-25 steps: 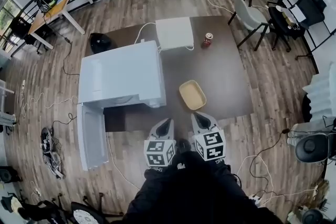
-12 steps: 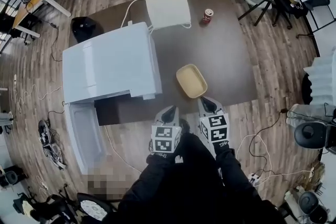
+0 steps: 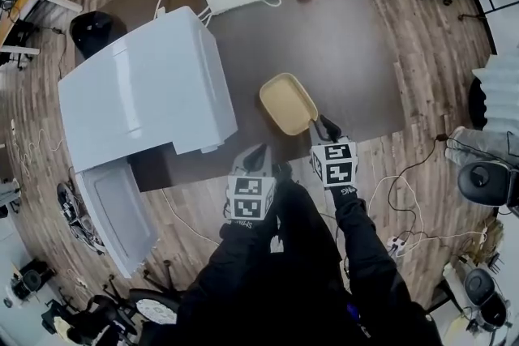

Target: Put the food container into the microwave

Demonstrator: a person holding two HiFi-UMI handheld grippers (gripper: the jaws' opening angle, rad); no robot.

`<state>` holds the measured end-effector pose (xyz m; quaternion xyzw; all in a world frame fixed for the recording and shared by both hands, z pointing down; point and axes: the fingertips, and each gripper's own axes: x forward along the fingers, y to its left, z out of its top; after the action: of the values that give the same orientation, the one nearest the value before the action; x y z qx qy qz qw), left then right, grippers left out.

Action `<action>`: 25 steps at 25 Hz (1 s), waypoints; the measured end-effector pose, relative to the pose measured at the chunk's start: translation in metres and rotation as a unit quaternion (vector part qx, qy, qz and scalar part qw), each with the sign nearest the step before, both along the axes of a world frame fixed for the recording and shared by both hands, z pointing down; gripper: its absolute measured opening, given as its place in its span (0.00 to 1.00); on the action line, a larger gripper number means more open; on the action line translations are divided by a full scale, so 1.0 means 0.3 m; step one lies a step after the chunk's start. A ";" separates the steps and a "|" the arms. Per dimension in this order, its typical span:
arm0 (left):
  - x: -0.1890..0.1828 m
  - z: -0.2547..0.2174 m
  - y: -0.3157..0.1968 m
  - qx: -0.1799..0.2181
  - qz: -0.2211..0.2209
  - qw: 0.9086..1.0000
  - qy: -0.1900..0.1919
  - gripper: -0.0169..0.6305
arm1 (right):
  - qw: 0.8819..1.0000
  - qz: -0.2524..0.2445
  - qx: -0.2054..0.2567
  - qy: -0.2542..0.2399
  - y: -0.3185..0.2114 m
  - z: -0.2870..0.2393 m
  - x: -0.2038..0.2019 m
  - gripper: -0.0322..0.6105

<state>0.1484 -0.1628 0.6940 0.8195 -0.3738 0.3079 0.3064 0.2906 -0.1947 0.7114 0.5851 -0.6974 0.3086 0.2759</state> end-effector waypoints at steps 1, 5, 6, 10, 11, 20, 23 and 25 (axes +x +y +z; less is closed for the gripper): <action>-0.007 0.014 0.002 -0.003 0.002 1.000 -0.003 0.08 | 1.000 0.007 -0.004 0.006 -0.015 0.026 0.015 0.22; -0.041 0.053 0.014 -0.014 -0.002 1.000 -0.013 0.08 | 0.999 0.018 -0.027 0.014 -0.056 0.113 0.048 0.23; -0.050 0.056 0.019 -0.016 -0.004 1.000 -0.015 0.08 | 0.999 0.019 -0.032 0.013 -0.058 0.126 0.050 0.23; -0.076 0.064 0.021 -0.020 -0.011 1.000 -0.017 0.08 | 0.999 0.019 -0.045 0.014 -0.061 0.156 0.050 0.23; -0.080 0.069 0.019 -0.020 -0.013 1.000 -0.017 0.08 | 0.999 0.020 -0.048 0.013 -0.061 0.165 0.048 0.23; -0.105 0.088 0.023 -0.026 -0.024 0.999 -0.017 0.08 | 0.997 0.042 -0.058 0.010 -0.062 0.191 0.046 0.13; -0.111 0.075 0.032 -0.027 -0.025 0.999 -0.019 0.08 | 0.998 0.044 -0.054 -0.004 -0.049 0.165 0.036 0.12; -0.116 0.061 0.036 -0.024 -0.025 0.999 -0.020 0.08 | 0.998 0.041 -0.054 -0.012 -0.034 0.142 0.025 0.12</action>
<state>0.1137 -0.1520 0.7123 0.7960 -0.3925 0.3257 0.3260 0.2980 -0.2048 0.7541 0.5934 -0.6586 0.3640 0.2857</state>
